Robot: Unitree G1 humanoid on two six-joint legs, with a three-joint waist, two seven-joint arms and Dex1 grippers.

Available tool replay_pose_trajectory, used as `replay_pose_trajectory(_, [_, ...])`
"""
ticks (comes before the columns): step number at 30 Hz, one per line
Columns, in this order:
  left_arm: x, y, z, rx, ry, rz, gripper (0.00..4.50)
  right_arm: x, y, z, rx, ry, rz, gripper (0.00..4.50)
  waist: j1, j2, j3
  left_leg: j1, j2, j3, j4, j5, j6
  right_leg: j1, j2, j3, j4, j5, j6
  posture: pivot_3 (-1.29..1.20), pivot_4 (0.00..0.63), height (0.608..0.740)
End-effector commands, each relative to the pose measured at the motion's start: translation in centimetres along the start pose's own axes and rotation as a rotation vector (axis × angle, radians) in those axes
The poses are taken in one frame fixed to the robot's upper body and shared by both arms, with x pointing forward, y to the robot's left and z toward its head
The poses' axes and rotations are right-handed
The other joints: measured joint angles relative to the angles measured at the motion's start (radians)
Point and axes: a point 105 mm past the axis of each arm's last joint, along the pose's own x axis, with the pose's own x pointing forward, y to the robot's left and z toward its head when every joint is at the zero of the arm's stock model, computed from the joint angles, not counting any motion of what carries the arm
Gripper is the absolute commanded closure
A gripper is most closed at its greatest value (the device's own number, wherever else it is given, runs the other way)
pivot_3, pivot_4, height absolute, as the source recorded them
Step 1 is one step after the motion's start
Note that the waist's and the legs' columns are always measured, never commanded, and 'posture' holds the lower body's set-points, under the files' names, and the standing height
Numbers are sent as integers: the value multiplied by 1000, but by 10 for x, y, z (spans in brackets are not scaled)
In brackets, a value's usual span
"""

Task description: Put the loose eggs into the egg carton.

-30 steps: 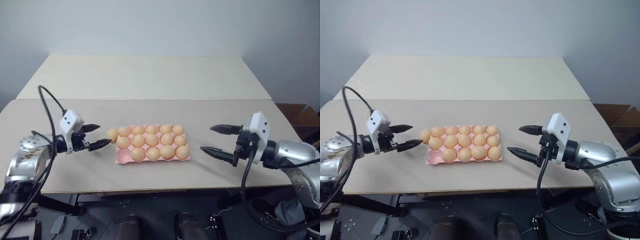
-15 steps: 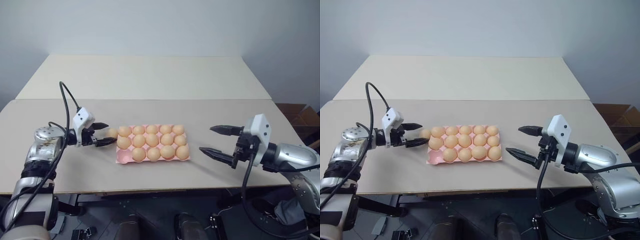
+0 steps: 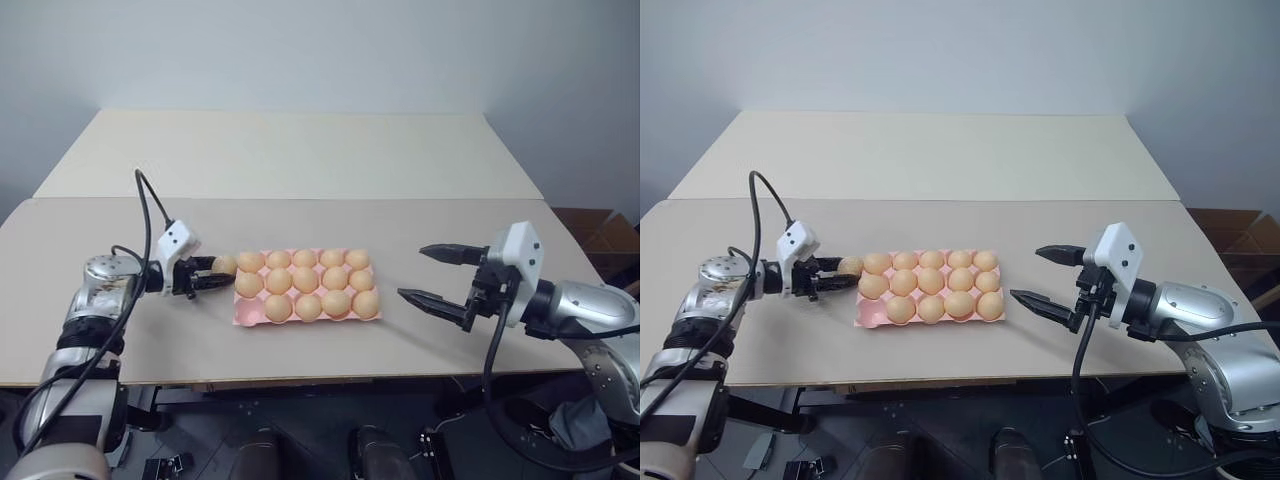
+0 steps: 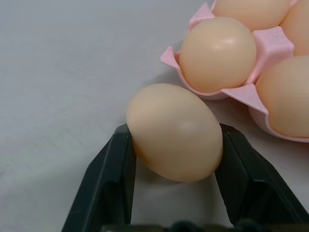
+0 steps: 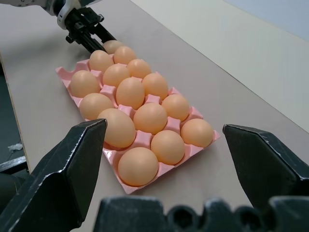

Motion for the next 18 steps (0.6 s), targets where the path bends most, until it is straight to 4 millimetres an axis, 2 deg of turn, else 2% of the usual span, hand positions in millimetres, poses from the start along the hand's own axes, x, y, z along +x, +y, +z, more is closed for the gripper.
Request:
replay_pose_trajectory(1, [-21, 4, 11, 74, -29, 22, 2213, 1, 5, 8, -17, -29, 12, 0, -4, 0, 0, 0, 0, 0, 0, 0, 0, 0, 0, 0, 0, 0, 0, 0, 150, 740])
replay_pose_trajectory(5, [-45, -2, 21, 147, -44, 10, 2213, 3, 7, 8, -15, -31, 14, 0, -6, 0, 0, 0, 1, 0, 0, 0, 0, 0, 0, 0, 0, 0, 0, 0, 150, 740])
replay_pose_trajectory(9, [-66, -37, 55, 161, -182, -115, 2213, 3, 9, 6, -11, -32, 13, 0, -9, 0, 0, 0, 1, 0, 0, 0, 0, 0, -1, 0, 0, 0, 0, 0, 150, 740])
replay_pose_trajectory(13, [-57, -74, 59, 147, -215, -206, 2213, 7, 12, 4, -5, -35, 20, 0, -3, 1, 0, 1, 1, 0, 0, 0, 0, 1, -2, 1, 0, 0, 0, 0, 150, 740])
replay_pose_trajectory(18, [-34, -100, 47, 118, -176, -275, 2213, 10, 12, 5, -6, -42, 29, 0, -2, 1, 0, 2, 1, 1, 1, 0, 0, 1, -1, 1, 1, -1, 3, 0, 150, 740])
